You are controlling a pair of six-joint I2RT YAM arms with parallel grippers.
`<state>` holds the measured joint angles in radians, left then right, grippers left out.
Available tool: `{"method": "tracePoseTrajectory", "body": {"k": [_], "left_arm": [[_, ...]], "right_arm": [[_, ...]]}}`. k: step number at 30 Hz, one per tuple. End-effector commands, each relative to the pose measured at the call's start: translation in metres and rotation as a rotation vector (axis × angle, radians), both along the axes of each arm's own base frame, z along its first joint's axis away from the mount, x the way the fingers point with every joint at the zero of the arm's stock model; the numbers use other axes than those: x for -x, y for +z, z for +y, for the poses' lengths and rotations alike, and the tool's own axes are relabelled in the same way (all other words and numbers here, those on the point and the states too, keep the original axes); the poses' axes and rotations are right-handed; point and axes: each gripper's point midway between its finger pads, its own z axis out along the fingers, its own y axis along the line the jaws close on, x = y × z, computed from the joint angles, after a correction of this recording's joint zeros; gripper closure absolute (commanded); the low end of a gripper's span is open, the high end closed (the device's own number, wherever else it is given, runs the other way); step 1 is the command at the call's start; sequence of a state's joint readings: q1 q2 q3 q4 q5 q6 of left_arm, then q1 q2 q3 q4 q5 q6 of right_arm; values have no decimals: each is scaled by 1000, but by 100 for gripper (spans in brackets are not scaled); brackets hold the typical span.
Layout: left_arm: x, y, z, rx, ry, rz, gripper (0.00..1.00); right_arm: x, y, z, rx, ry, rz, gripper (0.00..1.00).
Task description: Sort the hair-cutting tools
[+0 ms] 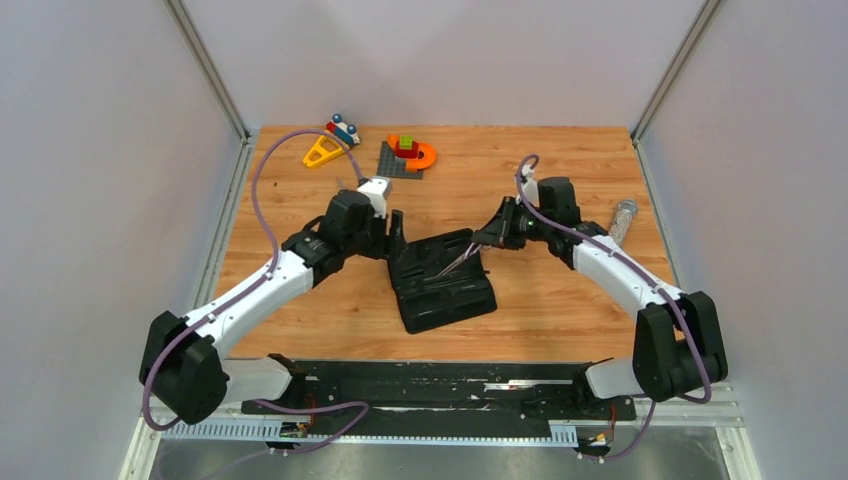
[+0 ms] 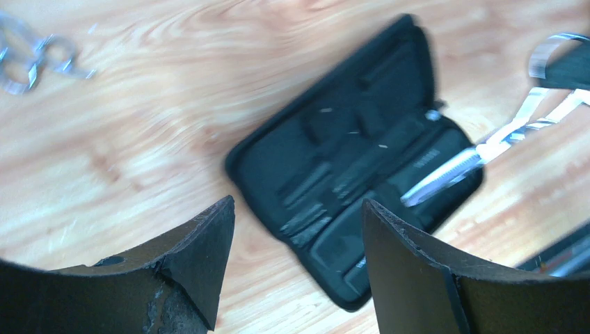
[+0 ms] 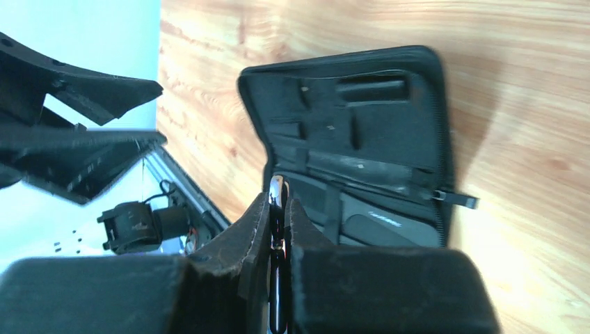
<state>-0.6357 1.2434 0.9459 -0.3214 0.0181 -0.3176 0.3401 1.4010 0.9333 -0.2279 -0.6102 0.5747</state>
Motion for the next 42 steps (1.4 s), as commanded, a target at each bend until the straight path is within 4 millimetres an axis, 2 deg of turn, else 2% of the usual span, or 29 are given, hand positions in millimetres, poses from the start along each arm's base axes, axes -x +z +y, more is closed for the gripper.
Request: {"method": "tracePoseTrajectory", "body": {"k": [1, 3, 7, 12, 15, 18, 26, 35, 42], "left_arm": [[-11, -29, 31, 79, 215, 143, 25], [-11, -46, 39, 76, 251, 200, 25], [-15, -66, 46, 91, 306, 269, 27], [-28, -76, 40, 112, 300, 329, 38], [-30, -91, 37, 94, 295, 384, 44], [-33, -103, 34, 82, 294, 420, 51], [-38, -127, 31, 37, 296, 492, 61], [-44, -140, 35, -33, 298, 520, 72], [-44, -147, 36, -51, 291, 536, 76]], "right_arm": [[-24, 25, -15, -107, -63, -182, 100], [-29, 18, -28, -118, -99, -196, 100], [-39, 3, -48, -148, -161, -200, 100], [-46, -11, -63, -202, -200, -221, 100], [-49, -20, -66, -205, -204, -233, 100], [-52, -26, -64, -214, -183, -256, 100], [-58, -42, -59, -250, -110, -308, 100], [-64, -63, -57, -272, -67, -285, 100], [-60, -72, -51, -338, -36, -244, 100]]}}
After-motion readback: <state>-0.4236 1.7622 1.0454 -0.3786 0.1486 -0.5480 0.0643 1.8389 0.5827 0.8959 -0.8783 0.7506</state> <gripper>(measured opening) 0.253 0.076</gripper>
